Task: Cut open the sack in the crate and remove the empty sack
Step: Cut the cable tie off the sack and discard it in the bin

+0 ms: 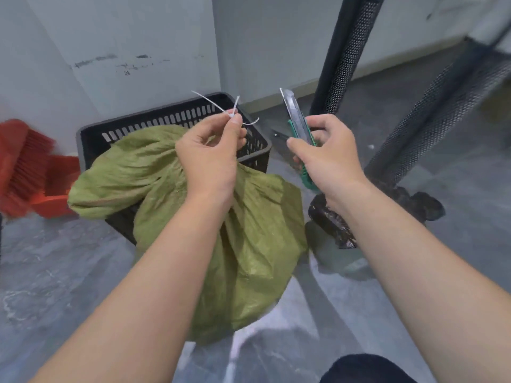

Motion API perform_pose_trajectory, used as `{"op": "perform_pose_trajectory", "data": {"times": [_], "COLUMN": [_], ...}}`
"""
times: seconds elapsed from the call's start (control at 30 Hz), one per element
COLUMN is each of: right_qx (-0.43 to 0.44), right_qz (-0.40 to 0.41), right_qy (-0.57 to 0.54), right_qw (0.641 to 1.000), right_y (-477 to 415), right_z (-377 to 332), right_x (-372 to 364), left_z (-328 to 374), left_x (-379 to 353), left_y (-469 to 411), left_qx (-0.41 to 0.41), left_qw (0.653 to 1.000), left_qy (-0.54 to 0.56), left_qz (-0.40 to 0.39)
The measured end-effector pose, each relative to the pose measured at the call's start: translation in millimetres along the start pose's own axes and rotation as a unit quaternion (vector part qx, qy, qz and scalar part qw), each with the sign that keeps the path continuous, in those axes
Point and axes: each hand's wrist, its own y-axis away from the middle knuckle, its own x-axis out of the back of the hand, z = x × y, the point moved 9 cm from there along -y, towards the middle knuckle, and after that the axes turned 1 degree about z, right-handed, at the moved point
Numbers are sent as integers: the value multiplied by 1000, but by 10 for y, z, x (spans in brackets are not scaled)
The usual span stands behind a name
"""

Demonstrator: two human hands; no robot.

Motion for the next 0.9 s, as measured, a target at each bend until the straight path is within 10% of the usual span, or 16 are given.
{"op": "perform_pose_trajectory", "data": {"times": [0.9], "right_qx": [-21], "right_qz": [-49], "right_qy": [109], "right_qw": [993], "right_y": [1000], "right_z": [2474], "right_x": [1013], "left_z": [-2168], "left_x": [-132], "left_y": [2412], "left_qx": [100], "left_qw": [986], "left_qy": [-127], "left_qz": [-27]}}
